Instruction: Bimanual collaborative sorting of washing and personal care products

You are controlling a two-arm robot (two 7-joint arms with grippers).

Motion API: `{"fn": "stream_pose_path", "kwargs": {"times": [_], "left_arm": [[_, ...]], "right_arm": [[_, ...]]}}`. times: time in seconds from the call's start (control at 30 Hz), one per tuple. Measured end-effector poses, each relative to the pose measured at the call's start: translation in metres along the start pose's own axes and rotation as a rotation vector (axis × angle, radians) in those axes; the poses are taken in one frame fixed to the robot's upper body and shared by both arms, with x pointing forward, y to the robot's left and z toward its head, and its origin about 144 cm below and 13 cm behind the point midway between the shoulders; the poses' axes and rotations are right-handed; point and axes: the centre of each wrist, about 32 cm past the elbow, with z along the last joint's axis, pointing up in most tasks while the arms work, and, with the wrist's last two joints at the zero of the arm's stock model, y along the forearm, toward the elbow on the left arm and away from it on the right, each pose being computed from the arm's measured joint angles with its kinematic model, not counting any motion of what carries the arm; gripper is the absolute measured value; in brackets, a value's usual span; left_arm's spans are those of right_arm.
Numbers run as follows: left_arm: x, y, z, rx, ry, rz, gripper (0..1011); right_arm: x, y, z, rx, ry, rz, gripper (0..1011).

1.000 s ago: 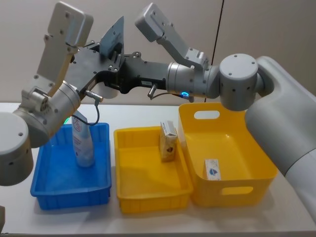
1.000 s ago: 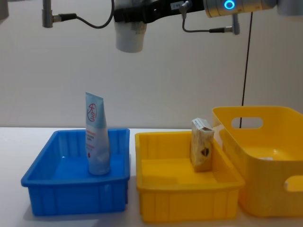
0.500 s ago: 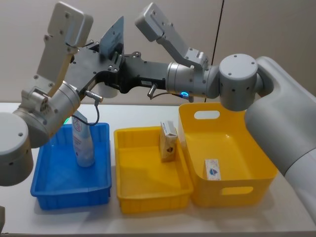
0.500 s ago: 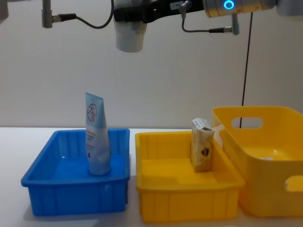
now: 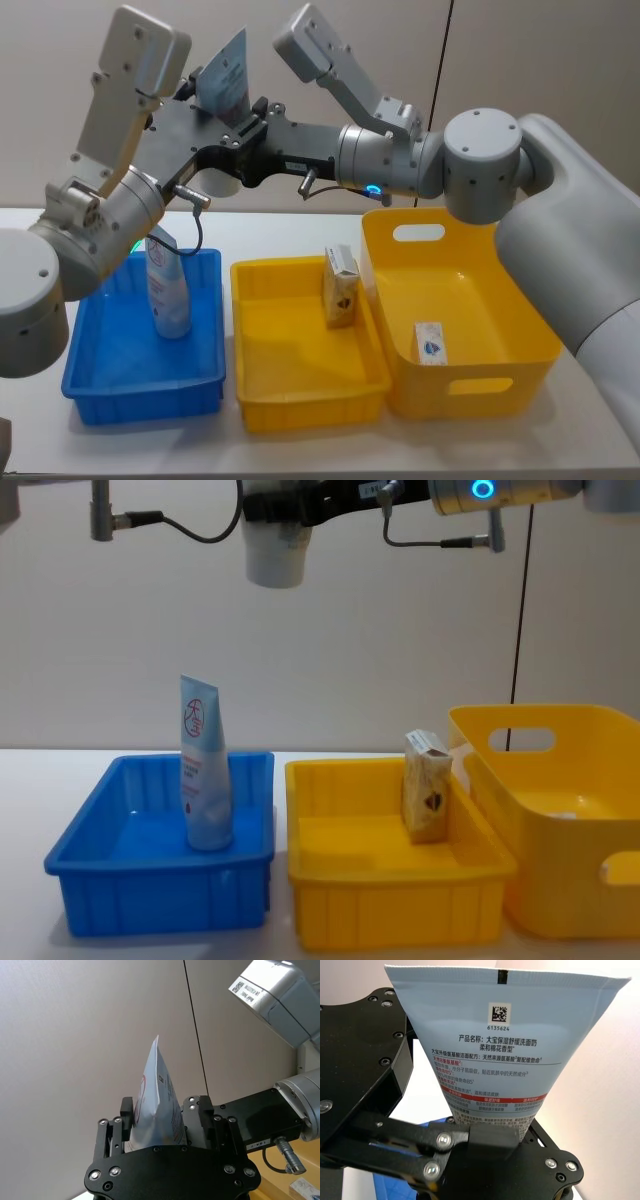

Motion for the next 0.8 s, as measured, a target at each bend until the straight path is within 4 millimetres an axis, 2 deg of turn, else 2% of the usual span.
{"fn": "stream_pose_path", "kwargs": {"times": [0.17, 0.33, 0.8], "left_arm": [[0.0, 0.0, 0.0, 0.0, 0.0, 0.0, 883], [0.0, 0.0, 0.0, 0.0, 0.0, 0.0, 994], [0.0, 0.0, 0.0, 0.0, 0.0, 0.002, 1001]], "right_arm": [[0.0, -0.002, 0.001, -0.002, -0.002, -0.003, 226], [0.002, -0.01, 0.001, -0.022, -0.004, -0.022, 226], [0.011, -0.055, 0.004, -0.142, 0.008, -0.141, 226]]}}
